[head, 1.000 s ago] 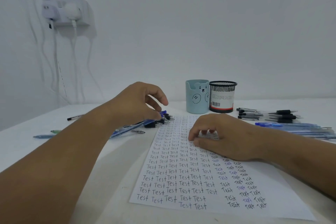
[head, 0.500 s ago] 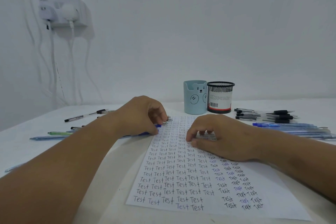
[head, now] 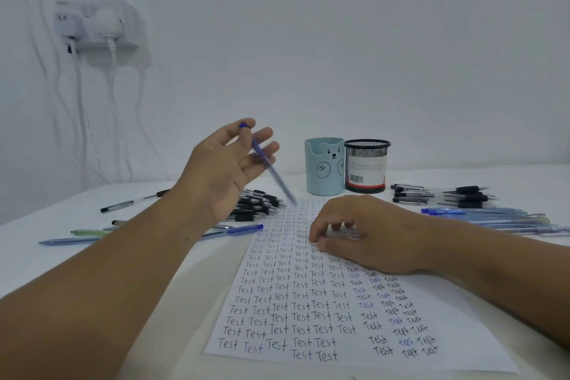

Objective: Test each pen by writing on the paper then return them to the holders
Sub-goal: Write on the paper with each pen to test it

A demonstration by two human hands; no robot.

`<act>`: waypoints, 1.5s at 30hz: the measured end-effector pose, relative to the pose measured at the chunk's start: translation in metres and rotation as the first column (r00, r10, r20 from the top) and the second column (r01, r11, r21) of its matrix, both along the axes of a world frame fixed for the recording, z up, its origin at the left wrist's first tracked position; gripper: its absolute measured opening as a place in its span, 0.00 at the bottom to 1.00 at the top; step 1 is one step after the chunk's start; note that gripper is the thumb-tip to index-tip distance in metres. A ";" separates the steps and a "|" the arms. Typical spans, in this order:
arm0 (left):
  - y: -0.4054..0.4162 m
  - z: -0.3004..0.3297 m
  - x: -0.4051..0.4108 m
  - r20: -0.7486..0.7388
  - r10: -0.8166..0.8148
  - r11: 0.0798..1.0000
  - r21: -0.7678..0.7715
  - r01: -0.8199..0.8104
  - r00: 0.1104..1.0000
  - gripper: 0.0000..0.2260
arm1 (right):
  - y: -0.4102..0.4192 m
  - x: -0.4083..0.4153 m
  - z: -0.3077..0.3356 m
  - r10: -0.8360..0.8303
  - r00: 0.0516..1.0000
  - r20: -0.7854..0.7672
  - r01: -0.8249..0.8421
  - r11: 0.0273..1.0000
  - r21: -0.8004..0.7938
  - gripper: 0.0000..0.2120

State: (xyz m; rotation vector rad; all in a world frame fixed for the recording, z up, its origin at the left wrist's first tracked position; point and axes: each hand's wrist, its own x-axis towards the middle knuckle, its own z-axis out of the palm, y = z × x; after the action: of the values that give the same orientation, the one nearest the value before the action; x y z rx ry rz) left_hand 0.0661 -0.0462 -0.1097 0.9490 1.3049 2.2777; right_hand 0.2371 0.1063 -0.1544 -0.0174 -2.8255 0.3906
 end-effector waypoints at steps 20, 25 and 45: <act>0.015 -0.010 0.035 0.421 -0.342 0.929 0.289 0.233 0.840 0.12 | 0.008 0.006 0.011 -0.089 0.848 -0.522 0.115 0.993 0.018 0.14; 0.021 -0.012 0.049 0.277 -0.404 0.912 0.197 0.360 0.872 0.11 | 0.009 0.004 0.012 -0.128 0.897 -0.422 0.186 0.977 0.099 0.04; 0.010 -0.038 0.022 -0.608 -0.539 0.538 -0.781 -0.317 0.583 0.12 | 0.032 0.020 0.001 -0.400 0.913 -0.078 0.292 0.775 -0.560 0.24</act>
State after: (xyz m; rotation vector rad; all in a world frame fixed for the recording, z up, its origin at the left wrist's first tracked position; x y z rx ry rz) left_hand 0.0881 -0.0366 -0.1481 1.6312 2.2564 0.6405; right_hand 0.2567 0.1379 -0.1532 -0.5814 -2.3537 1.0197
